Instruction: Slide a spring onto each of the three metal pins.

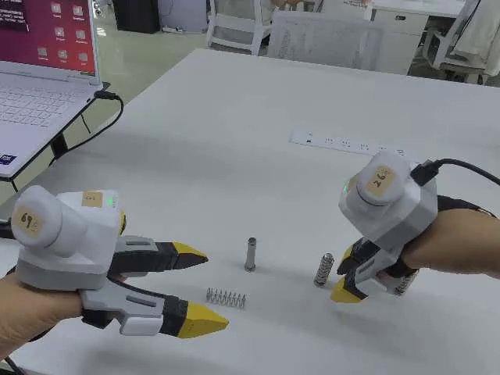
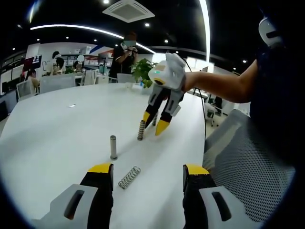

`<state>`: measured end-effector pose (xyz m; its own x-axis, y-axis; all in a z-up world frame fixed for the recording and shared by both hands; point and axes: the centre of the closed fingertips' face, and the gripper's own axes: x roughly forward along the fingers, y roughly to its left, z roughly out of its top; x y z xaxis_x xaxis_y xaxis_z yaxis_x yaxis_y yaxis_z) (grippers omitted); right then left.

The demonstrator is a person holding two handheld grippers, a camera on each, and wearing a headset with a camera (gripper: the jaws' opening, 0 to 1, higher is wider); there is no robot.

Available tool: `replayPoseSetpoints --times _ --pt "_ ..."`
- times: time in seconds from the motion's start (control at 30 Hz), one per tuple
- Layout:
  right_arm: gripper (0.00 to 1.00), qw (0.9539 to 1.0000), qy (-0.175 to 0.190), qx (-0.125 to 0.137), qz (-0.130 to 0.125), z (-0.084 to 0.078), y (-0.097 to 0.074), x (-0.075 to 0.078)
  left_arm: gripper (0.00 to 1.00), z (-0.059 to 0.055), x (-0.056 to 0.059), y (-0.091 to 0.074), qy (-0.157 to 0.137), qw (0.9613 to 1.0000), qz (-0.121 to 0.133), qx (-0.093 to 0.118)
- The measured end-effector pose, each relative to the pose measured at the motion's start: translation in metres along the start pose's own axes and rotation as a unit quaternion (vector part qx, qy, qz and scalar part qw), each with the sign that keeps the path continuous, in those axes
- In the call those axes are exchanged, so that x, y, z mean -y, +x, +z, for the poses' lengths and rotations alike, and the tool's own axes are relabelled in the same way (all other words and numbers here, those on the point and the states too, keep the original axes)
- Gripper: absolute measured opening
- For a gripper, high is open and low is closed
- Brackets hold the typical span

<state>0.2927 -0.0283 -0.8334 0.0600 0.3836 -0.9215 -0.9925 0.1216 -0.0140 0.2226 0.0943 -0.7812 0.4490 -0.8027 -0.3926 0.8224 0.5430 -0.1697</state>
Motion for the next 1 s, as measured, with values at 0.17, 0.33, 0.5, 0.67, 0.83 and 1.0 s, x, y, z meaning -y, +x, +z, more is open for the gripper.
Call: replayPoseSetpoints --times 0.17,0.33,0.5,0.67,0.83,1.0 --pt "0.23 1.0000 -0.002 0.003 0.002 0.002 -0.002 -0.007 0.53 0.000 0.001 0.000 0.001 1.0000 0.000 -0.001" --pt "0.22 1.0000 -0.004 0.005 0.005 0.003 -0.003 -0.013 0.53 -0.001 0.002 -0.001 0.002 1.0000 0.000 0.000" --pt "0.22 0.9999 -0.005 0.005 0.008 0.003 -0.002 -0.018 0.53 0.000 0.003 -0.001 0.003 1.0000 0.001 0.001" --pt "0.22 0.9998 -0.009 0.008 0.013 0.007 0.001 -0.026 0.53 0.000 0.002 -0.001 0.004 1.0000 0.001 0.001" --pt "0.22 0.9996 -0.017 0.012 0.018 0.015 0.002 -0.033 0.53 -0.001 0.002 -0.002 0.004 1.0000 0.002 0.001" --pt "0.22 0.9991 -0.031 0.017 0.026 0.026 0.005 -0.042 0.53 -0.001 0.001 -0.003 0.004 1.0000 0.003 0.001"
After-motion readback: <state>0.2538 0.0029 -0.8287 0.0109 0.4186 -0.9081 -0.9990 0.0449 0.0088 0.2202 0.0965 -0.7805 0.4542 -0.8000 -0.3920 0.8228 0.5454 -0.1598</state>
